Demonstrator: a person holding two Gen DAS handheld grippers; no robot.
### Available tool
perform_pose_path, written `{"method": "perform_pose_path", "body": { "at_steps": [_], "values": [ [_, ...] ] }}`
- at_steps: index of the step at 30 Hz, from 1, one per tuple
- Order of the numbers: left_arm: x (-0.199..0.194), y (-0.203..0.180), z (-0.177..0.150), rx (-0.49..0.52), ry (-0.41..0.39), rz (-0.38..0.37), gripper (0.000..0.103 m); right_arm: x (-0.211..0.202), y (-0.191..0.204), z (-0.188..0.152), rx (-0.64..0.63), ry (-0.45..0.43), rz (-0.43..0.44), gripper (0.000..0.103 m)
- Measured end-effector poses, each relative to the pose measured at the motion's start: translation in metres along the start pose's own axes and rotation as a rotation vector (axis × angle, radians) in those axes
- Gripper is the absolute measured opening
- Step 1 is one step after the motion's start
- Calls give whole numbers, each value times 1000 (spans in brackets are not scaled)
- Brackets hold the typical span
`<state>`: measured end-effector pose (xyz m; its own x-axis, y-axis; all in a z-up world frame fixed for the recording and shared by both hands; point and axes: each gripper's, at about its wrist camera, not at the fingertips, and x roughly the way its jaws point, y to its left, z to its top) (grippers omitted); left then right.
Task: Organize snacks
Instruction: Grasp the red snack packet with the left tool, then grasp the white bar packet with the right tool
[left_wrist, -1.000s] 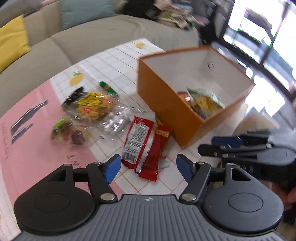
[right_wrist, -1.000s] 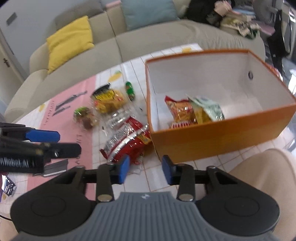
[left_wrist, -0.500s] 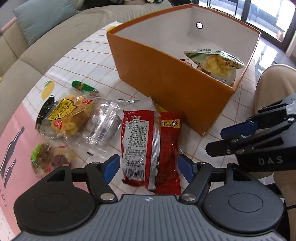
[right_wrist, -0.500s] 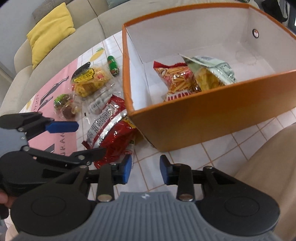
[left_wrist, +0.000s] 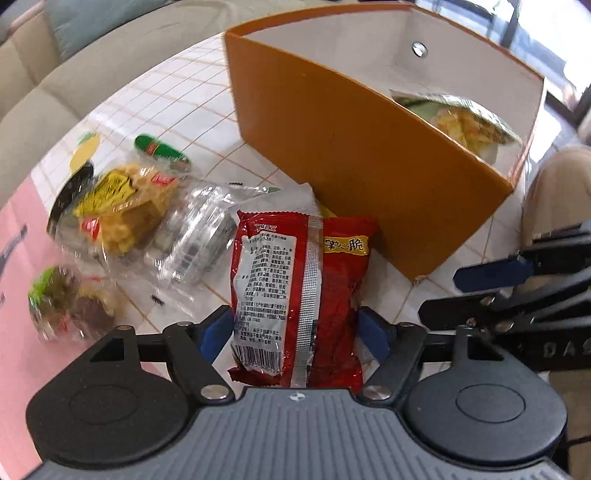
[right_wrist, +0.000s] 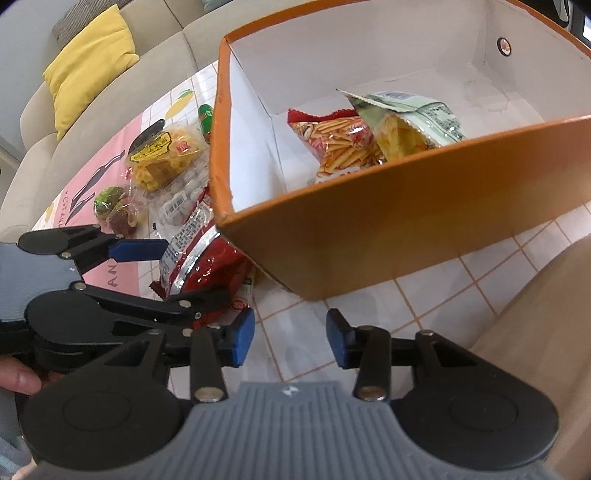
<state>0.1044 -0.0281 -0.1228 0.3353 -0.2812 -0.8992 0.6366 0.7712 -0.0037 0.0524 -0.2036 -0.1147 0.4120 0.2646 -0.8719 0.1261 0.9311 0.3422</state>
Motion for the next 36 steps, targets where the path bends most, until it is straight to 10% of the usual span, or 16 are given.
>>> {"method": "perform_pose_path", "body": {
  "at_steps": [15, 19, 27, 36],
  "values": [
    [-55, 37, -46, -456, -23, 159, 78, 2, 59, -25, -245, -62, -11, 42],
    [-64, 49, -59, -550, -22, 180, 78, 16, 77, -29, -259, -86, -64, 57],
    [-63, 66, -76, -658, -36, 192, 77, 43, 101, -30, -248, -125, -191, 78],
    [-65, 73, -83, -690, -54, 175, 76, 60, 108, -28, -213, -154, -270, 80]
  ]
}}
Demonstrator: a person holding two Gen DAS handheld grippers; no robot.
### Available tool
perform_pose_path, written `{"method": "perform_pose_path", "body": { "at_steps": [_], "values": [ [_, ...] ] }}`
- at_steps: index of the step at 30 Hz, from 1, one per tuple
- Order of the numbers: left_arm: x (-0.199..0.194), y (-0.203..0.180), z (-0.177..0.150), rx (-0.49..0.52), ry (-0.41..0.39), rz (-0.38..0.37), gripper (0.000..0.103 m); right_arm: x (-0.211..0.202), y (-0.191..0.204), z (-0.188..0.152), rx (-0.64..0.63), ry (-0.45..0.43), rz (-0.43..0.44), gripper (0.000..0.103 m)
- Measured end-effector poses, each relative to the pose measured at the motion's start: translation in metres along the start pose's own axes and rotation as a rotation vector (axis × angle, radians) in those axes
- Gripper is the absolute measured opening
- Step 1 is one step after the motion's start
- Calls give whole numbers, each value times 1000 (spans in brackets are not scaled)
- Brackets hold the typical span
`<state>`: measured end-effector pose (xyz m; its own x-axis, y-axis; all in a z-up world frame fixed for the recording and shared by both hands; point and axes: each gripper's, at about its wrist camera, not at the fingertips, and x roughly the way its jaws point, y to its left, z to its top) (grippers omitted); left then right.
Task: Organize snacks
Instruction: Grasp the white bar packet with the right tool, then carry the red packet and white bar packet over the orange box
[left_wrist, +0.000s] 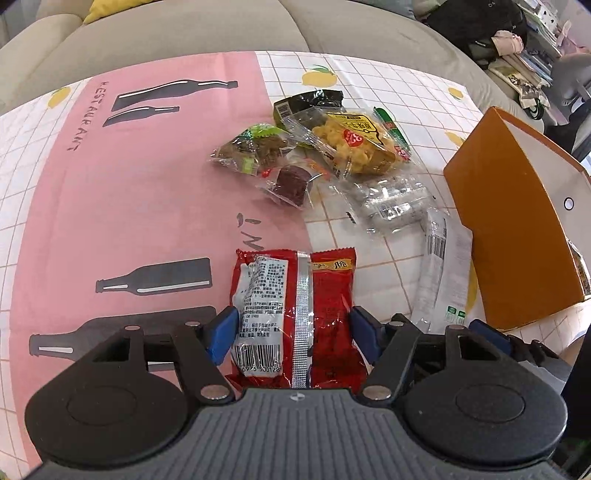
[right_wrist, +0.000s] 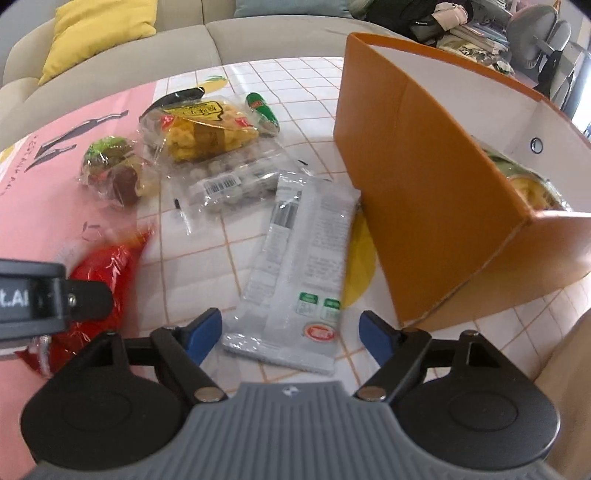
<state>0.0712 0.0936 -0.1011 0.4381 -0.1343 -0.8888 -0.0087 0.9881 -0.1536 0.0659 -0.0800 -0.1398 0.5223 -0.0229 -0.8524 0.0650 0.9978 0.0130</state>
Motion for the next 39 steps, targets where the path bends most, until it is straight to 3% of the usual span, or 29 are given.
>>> {"method": "perform_pose_path", "body": {
  "at_steps": [1, 3, 14, 18, 23, 26, 28, 33, 39],
  "values": [
    [0, 1, 0, -1, 2, 1, 76, 0, 0, 0, -2, -5, 5, 78],
    [1, 3, -1, -6, 5, 1, 75, -4, 4, -1, -39, -25, 23, 63],
    [1, 4, -4, -8, 46, 42, 75, -26, 16, -24, -278, 61, 206, 62],
    [3, 3, -7, -6, 69, 64, 75, -33, 11, -32, -358, 96, 236, 62],
    [5, 1, -8, -4, 88, 78, 75, -34, 1, -30, -340, 117, 248, 63],
    [8, 2, -9, -11, 100, 82, 75, -34, -1, -26, -315, 105, 260, 64],
    [9, 2, -10, -16, 109, 84, 75, -33, -2, -23, -295, 87, 264, 70],
    [12, 3, -8, -21, 115, 82, 75, -24, 0, -11, -265, 66, 245, 71],
    [16, 4, -4, -33, 119, 83, 81, -8, 4, 2, -236, 70, 253, 74]
  ]
}}
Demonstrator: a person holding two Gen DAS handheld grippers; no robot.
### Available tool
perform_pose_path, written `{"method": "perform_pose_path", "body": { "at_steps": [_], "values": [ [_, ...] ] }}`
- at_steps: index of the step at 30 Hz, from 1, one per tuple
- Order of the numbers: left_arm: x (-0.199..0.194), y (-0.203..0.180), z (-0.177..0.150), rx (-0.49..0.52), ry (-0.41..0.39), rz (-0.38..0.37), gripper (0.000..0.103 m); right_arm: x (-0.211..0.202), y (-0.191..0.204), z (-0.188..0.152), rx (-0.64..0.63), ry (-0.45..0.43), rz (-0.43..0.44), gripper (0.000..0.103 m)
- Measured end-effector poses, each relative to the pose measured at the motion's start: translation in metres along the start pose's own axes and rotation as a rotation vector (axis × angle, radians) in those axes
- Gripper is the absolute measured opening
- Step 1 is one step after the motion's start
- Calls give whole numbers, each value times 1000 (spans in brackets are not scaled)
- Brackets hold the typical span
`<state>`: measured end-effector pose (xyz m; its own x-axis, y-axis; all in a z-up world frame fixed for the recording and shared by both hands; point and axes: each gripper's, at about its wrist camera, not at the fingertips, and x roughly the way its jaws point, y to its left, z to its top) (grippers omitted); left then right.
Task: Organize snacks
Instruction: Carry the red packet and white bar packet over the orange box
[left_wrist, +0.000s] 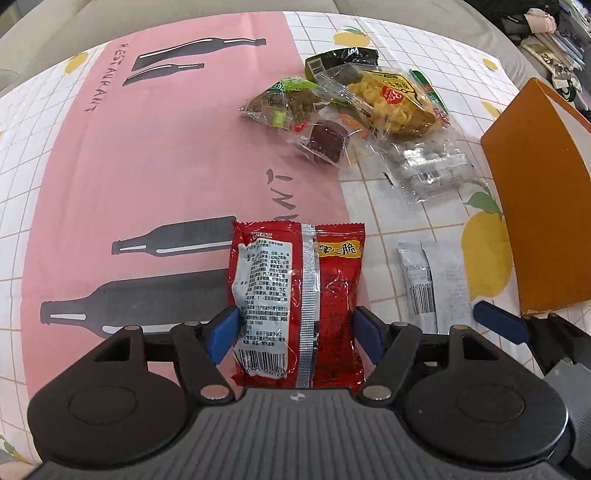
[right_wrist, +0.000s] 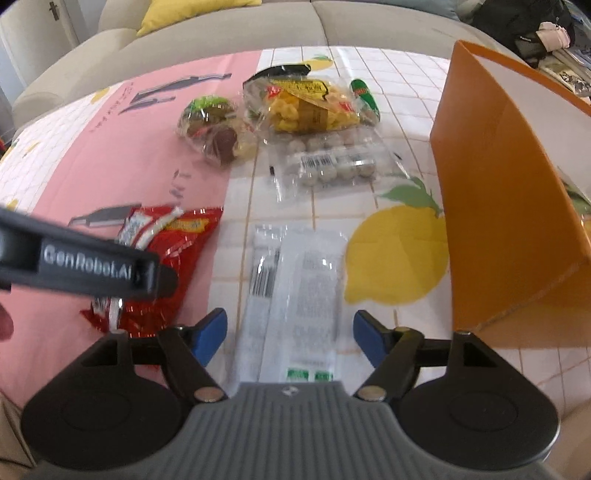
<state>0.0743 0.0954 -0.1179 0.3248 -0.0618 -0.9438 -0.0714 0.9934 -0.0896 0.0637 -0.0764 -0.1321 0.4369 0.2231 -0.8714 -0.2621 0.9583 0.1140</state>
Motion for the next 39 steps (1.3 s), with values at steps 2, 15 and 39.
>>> {"method": "perform_pose_path", "body": {
  "at_steps": [2, 15, 39],
  "values": [
    [2, 1, 1, -8, 3, 0, 84, 3, 3, 2, -13, -9, 3, 74],
    [12, -6, 0, 19, 7, 23, 87, 1, 8, -2, -106, -61, -32, 50],
    [-100, -43, 22, 24, -161, -87, 79, -113, -39, 39, -51, -151, 91, 45]
  ]
}}
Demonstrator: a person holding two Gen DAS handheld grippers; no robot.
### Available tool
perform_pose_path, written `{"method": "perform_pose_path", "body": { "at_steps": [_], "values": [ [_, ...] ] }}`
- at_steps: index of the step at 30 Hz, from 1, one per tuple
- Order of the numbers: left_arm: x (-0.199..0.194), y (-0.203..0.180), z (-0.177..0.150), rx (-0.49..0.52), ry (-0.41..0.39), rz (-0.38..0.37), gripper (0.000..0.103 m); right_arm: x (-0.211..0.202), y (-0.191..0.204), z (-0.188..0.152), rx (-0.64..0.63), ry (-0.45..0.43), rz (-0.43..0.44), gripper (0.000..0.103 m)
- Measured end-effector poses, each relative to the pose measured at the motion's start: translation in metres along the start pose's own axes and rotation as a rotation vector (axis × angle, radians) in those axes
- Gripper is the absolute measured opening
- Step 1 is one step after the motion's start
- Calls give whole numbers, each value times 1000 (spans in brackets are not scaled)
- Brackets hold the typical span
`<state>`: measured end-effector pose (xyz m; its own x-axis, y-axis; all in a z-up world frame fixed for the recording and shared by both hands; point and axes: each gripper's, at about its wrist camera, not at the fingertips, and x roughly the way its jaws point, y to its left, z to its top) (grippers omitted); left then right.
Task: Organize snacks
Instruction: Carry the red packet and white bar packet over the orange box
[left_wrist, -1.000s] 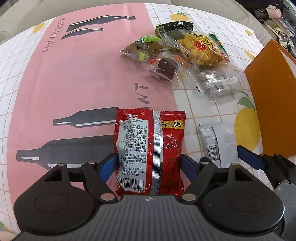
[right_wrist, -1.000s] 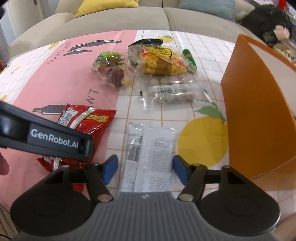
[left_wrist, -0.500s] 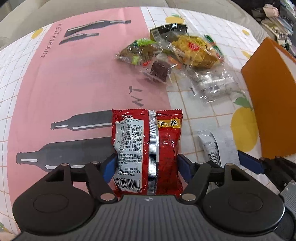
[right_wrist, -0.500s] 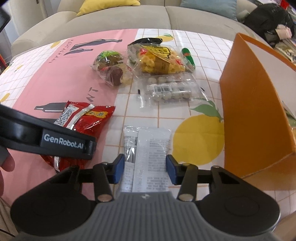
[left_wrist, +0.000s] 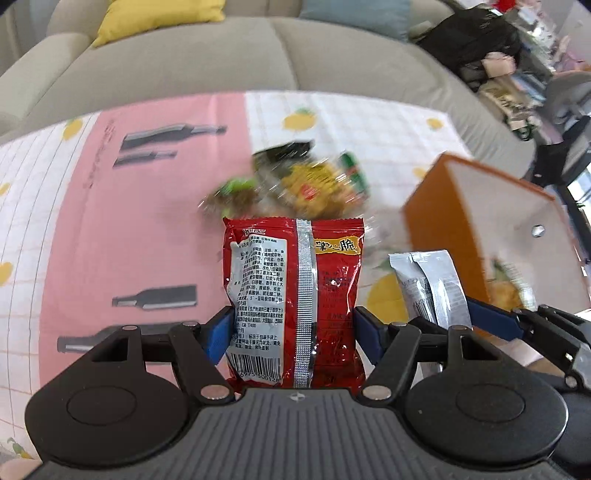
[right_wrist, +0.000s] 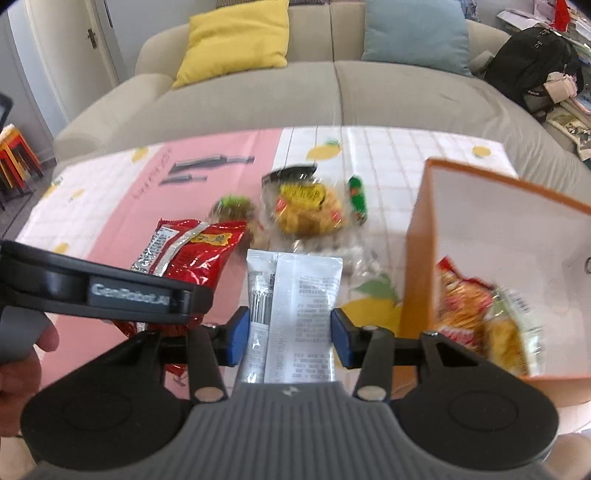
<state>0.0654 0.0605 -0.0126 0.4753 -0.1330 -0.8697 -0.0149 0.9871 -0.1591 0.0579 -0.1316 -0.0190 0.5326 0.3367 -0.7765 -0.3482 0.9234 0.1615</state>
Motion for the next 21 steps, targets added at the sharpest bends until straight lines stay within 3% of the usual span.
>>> {"method": "perform_pose_path", "body": {
  "at_steps": [10, 21],
  "values": [
    [-37, -85, 36, 161, -67, -138, 79, -73, -83, 27, 50, -81, -48, 46],
    [-16, -194, 58, 383, -46, -229, 79, -95, -174, 31, 113, -49, -168, 46]
  ]
}}
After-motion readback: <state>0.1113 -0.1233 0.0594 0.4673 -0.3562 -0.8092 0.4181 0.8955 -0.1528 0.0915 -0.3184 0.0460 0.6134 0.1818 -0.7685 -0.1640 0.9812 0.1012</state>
